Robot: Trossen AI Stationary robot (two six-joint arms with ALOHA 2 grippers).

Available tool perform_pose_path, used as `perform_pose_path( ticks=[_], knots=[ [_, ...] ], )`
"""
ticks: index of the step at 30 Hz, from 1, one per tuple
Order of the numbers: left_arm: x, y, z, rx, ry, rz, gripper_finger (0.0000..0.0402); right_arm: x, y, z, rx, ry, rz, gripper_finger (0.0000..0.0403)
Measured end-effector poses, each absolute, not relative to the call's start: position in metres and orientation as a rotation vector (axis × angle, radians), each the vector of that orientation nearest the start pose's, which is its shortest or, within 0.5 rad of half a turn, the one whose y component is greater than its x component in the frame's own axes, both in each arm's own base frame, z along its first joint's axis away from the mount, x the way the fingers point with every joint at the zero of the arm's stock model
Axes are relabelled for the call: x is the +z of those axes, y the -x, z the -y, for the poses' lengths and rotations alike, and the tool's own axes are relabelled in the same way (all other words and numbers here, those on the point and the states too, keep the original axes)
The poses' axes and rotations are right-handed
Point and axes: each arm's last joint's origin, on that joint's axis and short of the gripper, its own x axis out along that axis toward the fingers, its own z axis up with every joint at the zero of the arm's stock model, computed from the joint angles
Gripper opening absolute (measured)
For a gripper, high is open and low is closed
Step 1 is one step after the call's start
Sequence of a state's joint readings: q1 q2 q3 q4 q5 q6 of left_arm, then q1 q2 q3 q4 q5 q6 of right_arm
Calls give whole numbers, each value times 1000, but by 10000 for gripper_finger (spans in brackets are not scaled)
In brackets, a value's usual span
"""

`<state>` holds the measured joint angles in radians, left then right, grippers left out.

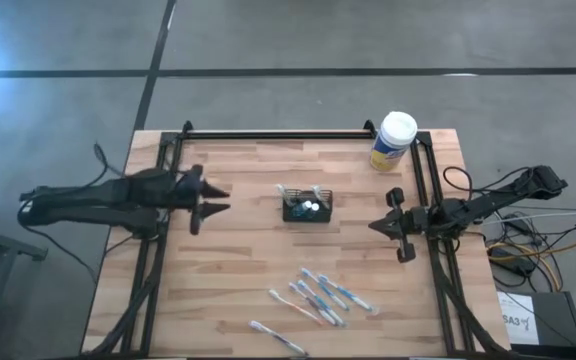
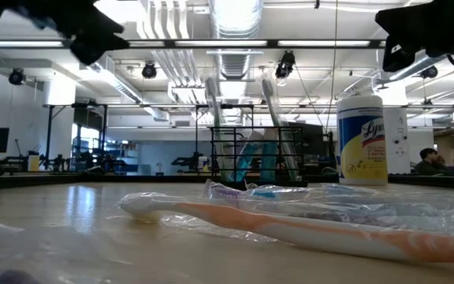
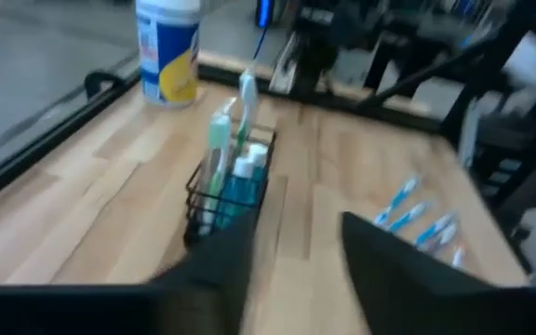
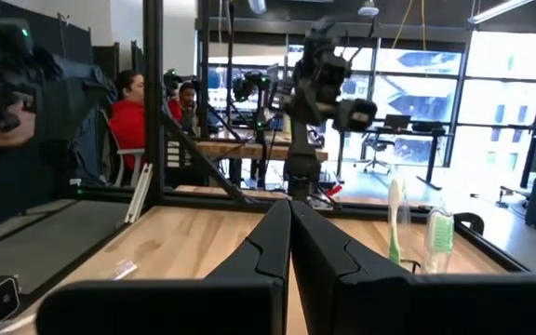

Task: Pick & Place toothbrushing station
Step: Put the right blue toothbrush into the black wire organizer

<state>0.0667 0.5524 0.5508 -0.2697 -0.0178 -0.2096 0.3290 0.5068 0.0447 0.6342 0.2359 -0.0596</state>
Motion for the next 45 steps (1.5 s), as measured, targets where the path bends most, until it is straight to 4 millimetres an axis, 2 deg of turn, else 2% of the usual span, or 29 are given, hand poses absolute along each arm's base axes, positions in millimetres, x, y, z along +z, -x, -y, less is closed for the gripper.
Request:
perform_pose_path(
  ticks=[3,5,10,18,25,27,30,34,39,41,45],
  knots=[
    [248,-126,-6,78,207,-179,47,192,-125,-36,88,13,161,8],
    [235,-122,-4,43,174,-152,16,191,-125,-36,88,15,157,8],
    [214,-111,-2,-28,54,-132,9,193,-125,-35,86,14,170,8],
    [186,-95,0,-98,2,-35,3,193,-125,-35,90,-28,172,8],
    [169,-98,0,-103,27,-17,3,202,-128,-36,92,-77,134,8],
    [168,-99,0,-112,14,-11,4,209,-130,-37,70,-121,71,8],
    [167,-99,0,-108,2,-9,11,231,-135,-38,18,-175,-80,8],
    [168,-99,0,-105,28,-3,17,254,-138,-39,-157,-217,-389,8],
    [169,-99,0,-105,45,-4,11,275,-137,-45,-291,-248,-741,8],
    [170,-98,0,-104,43,-3,8,283,-140,-49,-317,-257,-806,8],
    [172,-98,0,-102,41,13,7,293,-157,-67,-235,-306,-862,8]
  ],
)
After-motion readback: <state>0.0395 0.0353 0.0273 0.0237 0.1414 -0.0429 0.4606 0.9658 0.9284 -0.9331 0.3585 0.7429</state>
